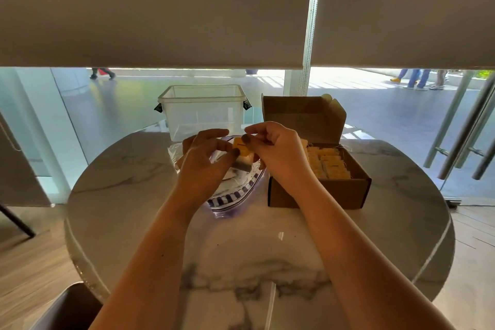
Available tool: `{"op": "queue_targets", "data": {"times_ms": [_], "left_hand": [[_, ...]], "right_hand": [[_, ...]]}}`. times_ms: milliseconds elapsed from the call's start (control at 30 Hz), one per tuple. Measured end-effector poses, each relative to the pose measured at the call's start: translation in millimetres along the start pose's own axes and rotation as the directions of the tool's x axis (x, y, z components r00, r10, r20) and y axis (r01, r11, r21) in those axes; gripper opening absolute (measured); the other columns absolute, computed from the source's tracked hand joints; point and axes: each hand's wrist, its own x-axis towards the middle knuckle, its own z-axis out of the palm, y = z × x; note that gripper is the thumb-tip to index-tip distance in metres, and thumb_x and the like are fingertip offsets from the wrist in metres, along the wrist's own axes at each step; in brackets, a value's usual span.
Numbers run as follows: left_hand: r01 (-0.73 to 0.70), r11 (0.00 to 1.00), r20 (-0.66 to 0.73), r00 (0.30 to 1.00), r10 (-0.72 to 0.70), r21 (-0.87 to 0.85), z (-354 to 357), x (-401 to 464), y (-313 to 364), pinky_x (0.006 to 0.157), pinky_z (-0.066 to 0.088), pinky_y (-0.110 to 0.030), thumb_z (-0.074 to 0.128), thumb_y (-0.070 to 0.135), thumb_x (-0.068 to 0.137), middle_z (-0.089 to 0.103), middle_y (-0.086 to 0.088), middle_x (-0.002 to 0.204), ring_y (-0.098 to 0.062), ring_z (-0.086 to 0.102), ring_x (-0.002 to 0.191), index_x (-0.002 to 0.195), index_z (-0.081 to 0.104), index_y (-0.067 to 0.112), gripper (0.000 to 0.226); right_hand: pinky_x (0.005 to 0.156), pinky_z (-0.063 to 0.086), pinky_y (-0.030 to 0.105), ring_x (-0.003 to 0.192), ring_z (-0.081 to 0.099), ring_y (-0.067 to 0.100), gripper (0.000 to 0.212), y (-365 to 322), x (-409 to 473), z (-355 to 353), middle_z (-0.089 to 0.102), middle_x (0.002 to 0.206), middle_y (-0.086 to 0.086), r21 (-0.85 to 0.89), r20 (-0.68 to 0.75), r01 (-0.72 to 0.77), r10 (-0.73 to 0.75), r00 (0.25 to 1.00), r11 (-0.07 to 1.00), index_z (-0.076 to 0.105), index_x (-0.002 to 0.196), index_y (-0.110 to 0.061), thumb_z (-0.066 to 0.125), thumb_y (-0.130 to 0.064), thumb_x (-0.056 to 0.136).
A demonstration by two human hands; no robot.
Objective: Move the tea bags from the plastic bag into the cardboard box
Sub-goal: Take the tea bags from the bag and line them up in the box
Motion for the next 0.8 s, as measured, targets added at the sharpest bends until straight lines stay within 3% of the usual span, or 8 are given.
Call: {"op": "queue_targets", "data": {"times_ms": [167,267,367,467,533,600,667,800], "left_hand": [[-0.046,0.999,-0.018,0.999,0.046,0.009,1,-1,3,0.083,0.025,0.002,0.065,0.027,0.084,0.057,0.009,0.122,0.022,0.033,0.098,0.087,0.067,0.021,0.007],[-0.056,0.998,-0.006,0.998,0.057,0.023,1,-3,4,0.084,0.028,-0.011,0.067,0.028,0.082,0.055,0.012,0.120,-0.001,0.035,0.113,0.081,0.064,0.027,0.004],[-0.040,0.999,-0.002,0.999,0.040,0.013,1,-3,2,0.092,0.027,-0.026,0.066,0.029,0.083,0.056,0.014,0.119,-0.007,0.035,0.117,0.089,0.067,0.025,0.007],[-0.027,0.999,-0.004,1.000,0.027,-0.042,0,-2,0,0.094,0.031,-0.024,0.065,0.024,0.086,0.058,0.014,0.116,-0.007,0.037,0.117,0.096,0.068,0.026,0.011],[-0.036,0.997,-0.006,0.999,0.036,-0.075,0,-1,1,0.090,0.031,-0.014,0.062,0.020,0.088,0.058,0.016,0.112,-0.008,0.041,0.118,0.098,0.066,0.029,0.014],[-0.041,0.995,-0.001,0.999,0.041,-0.086,-1,-1,1,0.085,0.029,-0.005,0.059,0.020,0.089,0.057,0.019,0.109,-0.008,0.042,0.117,0.100,0.065,0.031,0.017],[-0.027,0.995,0.012,1.000,0.028,-0.094,-1,-2,1,0.083,0.028,-0.001,0.057,0.019,0.090,0.055,0.021,0.108,-0.006,0.042,0.116,0.102,0.065,0.031,0.018],[-0.029,0.993,0.017,0.999,0.031,-0.111,0,-2,-1,0.087,0.032,-0.009,0.057,0.012,0.090,0.057,0.015,0.111,-0.009,0.045,0.117,0.104,0.064,0.030,0.023]], "right_hand": [[0.055,0.052,0.014,0.056,0.060,0.007,0.011,-6,-2,-14,0.063,0.071,-0.003,0.052,0.152,-0.132,0.123,0.981,0.990,0.064,0.078,-0.022,0.071,-0.014,0.080],[0.053,0.054,0.019,0.053,0.061,0.011,0.015,-8,0,-26,0.065,0.072,0.004,0.140,0.148,-0.196,0.175,0.973,0.971,0.060,0.082,-0.017,0.066,-0.002,0.082],[0.052,0.055,0.017,0.053,0.063,0.010,0.017,-3,8,-48,0.065,0.077,0.004,0.227,-0.004,-0.205,0.212,0.977,0.952,0.058,0.083,-0.016,0.062,0.001,0.083],[0.053,0.052,0.015,0.065,0.065,0.014,0.020,17,16,-68,0.065,0.083,0.003,-0.096,-0.191,-0.213,0.192,0.962,0.972,0.054,0.083,-0.020,0.058,-0.001,0.088],[0.061,0.054,0.024,0.075,0.065,0.021,0.027,32,19,-77,0.065,0.087,0.008,-0.293,-0.265,-0.268,0.192,0.945,0.918,0.052,0.079,-0.024,0.055,0.000,0.089],[0.064,0.055,0.033,0.068,0.064,0.022,0.025,43,19,-82,0.064,0.080,0.012,-0.385,-0.240,-0.352,0.275,0.931,0.853,0.054,0.080,-0.022,0.050,0.001,0.089],[0.057,0.052,0.029,0.056,0.059,0.018,0.017,47,17,-82,0.062,0.070,0.010,-0.478,-0.126,-0.407,0.398,0.909,0.778,0.057,0.088,-0.016,0.048,-0.002,0.092],[0.067,0.055,0.031,0.070,0.063,0.021,0.013,50,16,-74,0.063,0.078,0.009,-0.617,-0.033,-0.357,0.430,0.902,0.702,0.066,0.093,-0.010,0.053,-0.009,0.091]]}}
